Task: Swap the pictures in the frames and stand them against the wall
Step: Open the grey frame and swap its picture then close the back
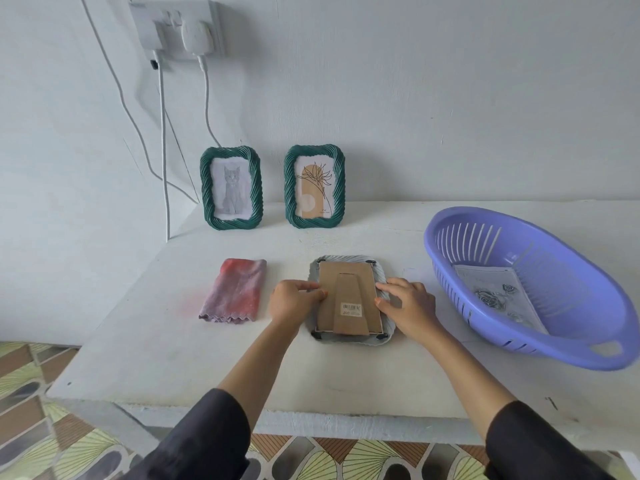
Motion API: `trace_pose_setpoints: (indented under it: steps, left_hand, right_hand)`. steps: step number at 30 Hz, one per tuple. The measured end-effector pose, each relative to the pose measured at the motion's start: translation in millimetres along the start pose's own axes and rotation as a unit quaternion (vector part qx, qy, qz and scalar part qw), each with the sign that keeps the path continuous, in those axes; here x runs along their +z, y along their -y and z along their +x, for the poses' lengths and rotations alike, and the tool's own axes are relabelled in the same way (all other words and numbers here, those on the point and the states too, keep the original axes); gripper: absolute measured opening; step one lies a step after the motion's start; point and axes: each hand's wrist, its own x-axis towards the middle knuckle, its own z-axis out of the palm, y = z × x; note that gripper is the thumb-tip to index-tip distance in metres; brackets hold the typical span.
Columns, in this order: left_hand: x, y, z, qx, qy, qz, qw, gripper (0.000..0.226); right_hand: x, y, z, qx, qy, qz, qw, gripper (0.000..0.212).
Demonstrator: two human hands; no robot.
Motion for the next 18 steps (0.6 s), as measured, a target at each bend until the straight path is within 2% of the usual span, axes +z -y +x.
trace_pose_setpoints:
  steps: [5, 12, 18]
  left_hand:
    - [0, -5, 0, 0.002, 0.002, -0.03, 1.0, 0.021]
    - [0, -21, -1, 0.028, 0.018, -0.034, 0.999, 0.029]
    - [-5, -27, -3, 0.023, 0.082, -0.069, 0.994, 0.032]
  right_hand:
    - [1, 0, -1, -0.004, -0.005, -0.006, 1.0, 0.036]
    - [1, -1, -1, -0.003, -0.004, -0.008, 1.0, 0.037]
    - [2, -1, -1, 0.0, -0.008, -0.012, 1.0, 0.036]
